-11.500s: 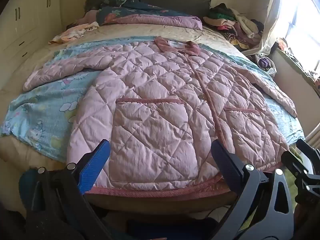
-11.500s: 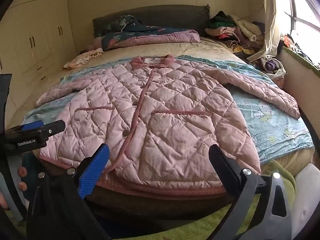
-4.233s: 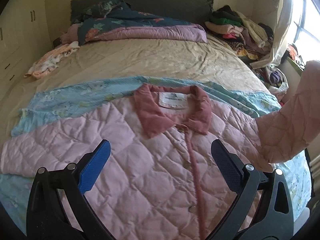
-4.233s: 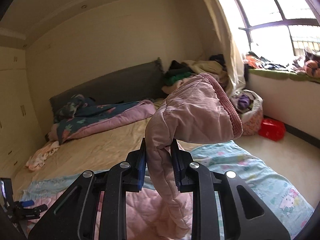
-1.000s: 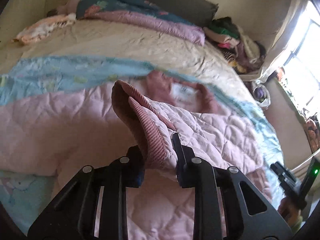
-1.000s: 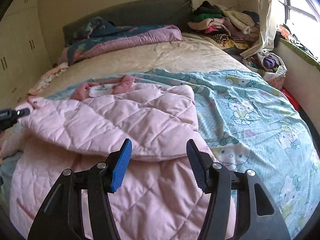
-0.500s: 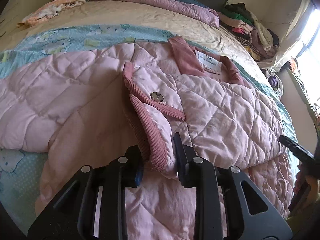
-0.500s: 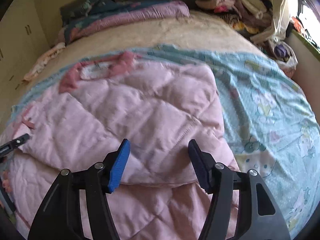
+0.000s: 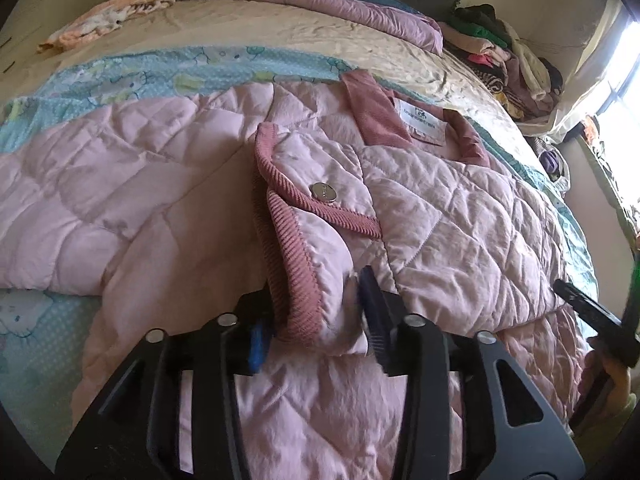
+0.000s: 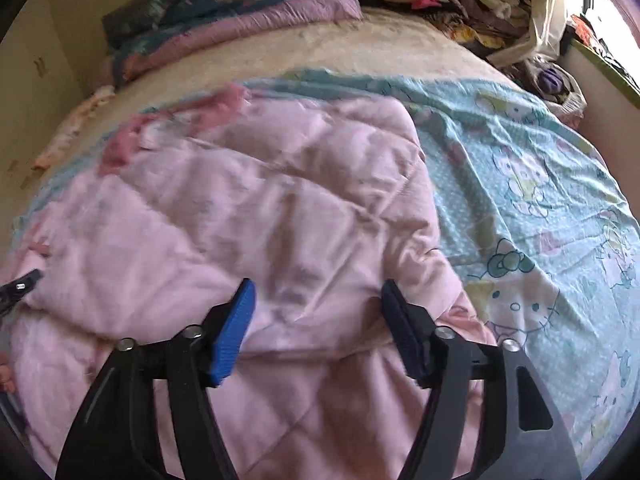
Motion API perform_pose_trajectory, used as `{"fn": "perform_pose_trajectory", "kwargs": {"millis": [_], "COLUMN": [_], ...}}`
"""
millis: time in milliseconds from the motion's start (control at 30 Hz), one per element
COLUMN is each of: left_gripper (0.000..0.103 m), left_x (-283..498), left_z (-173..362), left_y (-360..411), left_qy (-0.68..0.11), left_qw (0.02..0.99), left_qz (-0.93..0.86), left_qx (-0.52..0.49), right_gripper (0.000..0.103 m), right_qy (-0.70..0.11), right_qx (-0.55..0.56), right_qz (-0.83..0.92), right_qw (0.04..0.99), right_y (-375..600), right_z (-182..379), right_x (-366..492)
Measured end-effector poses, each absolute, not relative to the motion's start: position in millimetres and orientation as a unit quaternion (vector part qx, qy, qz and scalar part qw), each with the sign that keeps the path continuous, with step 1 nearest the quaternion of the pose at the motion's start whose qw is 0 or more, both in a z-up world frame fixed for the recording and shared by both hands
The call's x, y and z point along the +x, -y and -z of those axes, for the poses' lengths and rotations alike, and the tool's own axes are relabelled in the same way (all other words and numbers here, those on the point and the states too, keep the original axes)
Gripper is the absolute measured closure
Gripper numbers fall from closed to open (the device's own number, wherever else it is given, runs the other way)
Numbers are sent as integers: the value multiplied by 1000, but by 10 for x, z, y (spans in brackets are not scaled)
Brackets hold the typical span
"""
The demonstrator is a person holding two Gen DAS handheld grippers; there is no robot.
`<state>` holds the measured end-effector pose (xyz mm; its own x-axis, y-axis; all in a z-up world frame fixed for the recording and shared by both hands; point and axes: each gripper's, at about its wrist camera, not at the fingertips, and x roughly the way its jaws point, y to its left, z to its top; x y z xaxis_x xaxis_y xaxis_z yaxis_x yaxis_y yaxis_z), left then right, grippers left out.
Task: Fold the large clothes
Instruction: 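Open the left tool and release the folded side, then move the left tool to the other sleeve cuff and grasp it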
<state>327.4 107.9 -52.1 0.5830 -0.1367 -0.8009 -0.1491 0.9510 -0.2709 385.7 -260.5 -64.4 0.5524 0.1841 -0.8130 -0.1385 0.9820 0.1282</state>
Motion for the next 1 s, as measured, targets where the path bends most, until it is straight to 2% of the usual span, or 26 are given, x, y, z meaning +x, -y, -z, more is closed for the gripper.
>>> {"fn": "perform_pose_trajectory", "kwargs": {"millis": [33,100,133,200,267,667,1000], "left_gripper": [62,47,43,23,10,9,9], "left_x": [3253,3221,3185,3134,3070,2626,2234], "left_z": [487,438,394,327,245,-149,-240], "left_y": [-1076,-1077,-1084,-1082,-1082,-1265,-1598], "left_qy": [-455,-455,-452,-449,-448,-416,-393], "left_qw": [877,878,879,881,883,897,902], "left_qz": [-4,-8,-9,-13,-21,-56,-93], "left_qx": [-153,-151,-151,-148,-138,-138,-155], "right_gripper": [24,13,10,6,5,5,4], "right_qy": [-455,-441,-435,-420,-411,-372,-358], "right_qx": [30,42,47,51,50,44,24], "right_qz": [-98,-101,-103,-111,-116,-151,-188], "right_qw": [884,891,893,899,903,915,914], "right_y": [2592,2569,2552,2494,2428,1985,1502], "right_z": [578,456,404,283,188,-241,-441], "right_x": [3786,3648,3605,3484,3403,2957,2710]}}
